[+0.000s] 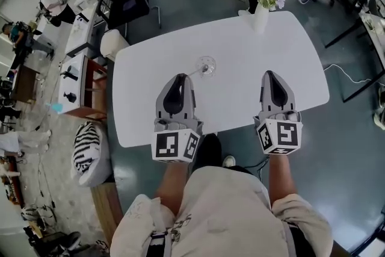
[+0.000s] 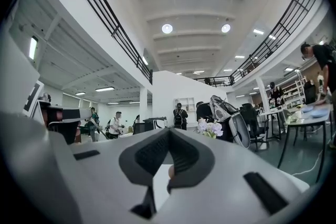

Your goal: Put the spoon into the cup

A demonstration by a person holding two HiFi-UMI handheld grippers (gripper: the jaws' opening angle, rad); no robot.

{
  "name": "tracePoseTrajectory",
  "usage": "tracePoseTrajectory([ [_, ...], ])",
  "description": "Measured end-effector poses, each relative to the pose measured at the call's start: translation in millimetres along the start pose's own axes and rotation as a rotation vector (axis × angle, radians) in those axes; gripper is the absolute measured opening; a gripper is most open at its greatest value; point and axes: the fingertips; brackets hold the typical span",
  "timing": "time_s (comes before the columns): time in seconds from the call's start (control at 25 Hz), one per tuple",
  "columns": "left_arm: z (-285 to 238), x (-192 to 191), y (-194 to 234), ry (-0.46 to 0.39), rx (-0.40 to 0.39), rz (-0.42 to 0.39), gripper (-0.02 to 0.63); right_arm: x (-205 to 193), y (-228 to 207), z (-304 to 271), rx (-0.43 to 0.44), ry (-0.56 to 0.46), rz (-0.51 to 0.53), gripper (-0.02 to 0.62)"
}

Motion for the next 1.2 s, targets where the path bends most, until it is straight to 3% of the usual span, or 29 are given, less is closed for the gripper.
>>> tracePoseTrajectory([
  [0.44, -81.9, -38.5, 29.1, 0.088, -0.021, 0.058, 0.043, -19.2, -18.3, -80.9, -0.014, 0.067, 0.005, -0.012],
  [1.2, -142.9, -195.2, 72.5, 0.412, -0.028, 0.183, 0.043, -127.5, -16.9, -167.5, -0.01, 0.254, -0.083, -0.012],
])
Point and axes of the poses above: the fingertips, and each gripper's own axes: z backward along the fingers, y to its left, x out of its top, and after that the axes turned 13 degrees about x, right-handed
